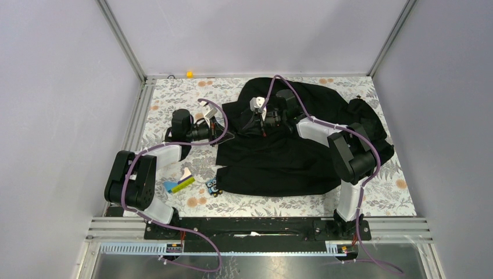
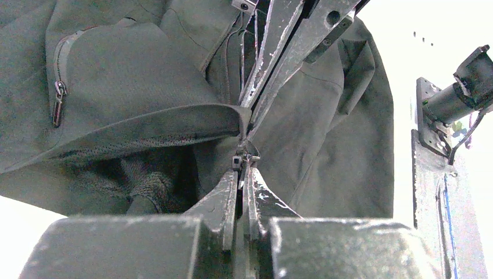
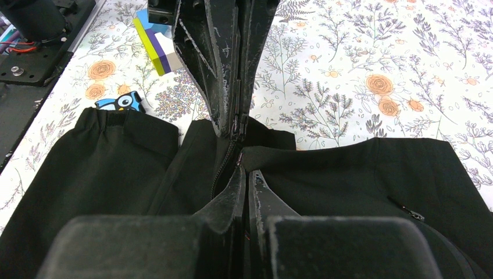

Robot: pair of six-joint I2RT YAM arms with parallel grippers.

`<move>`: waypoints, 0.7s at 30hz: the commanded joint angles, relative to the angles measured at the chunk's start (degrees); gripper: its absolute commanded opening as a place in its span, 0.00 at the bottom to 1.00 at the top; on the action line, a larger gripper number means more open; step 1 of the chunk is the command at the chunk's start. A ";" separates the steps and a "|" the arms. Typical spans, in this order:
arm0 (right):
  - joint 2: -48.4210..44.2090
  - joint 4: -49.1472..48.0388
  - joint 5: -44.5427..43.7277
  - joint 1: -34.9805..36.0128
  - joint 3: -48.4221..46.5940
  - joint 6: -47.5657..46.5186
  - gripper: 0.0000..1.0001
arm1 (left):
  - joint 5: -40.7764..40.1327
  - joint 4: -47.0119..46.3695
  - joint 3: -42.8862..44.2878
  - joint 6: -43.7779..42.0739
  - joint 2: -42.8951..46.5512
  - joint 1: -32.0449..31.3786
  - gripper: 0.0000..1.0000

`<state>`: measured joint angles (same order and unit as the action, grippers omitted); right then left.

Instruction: Zip up the jacket

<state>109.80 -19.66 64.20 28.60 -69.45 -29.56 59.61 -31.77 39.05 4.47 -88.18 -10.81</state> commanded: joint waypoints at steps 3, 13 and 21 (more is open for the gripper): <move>-2.77 -3.70 1.85 1.02 0.13 0.11 0.00 | 1.03 -0.97 0.87 -1.64 0.30 -0.09 0.00; -1.90 -7.91 3.84 1.02 0.65 3.58 0.00 | 1.47 -0.14 1.47 -1.75 -0.42 -0.08 0.00; -1.36 -3.34 2.88 1.01 -0.38 -0.26 0.00 | 1.40 0.07 1.38 -2.01 -0.06 0.00 0.00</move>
<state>109.80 -24.47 65.65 28.99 -68.71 -26.72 59.72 -30.04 39.07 4.29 -88.27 -10.81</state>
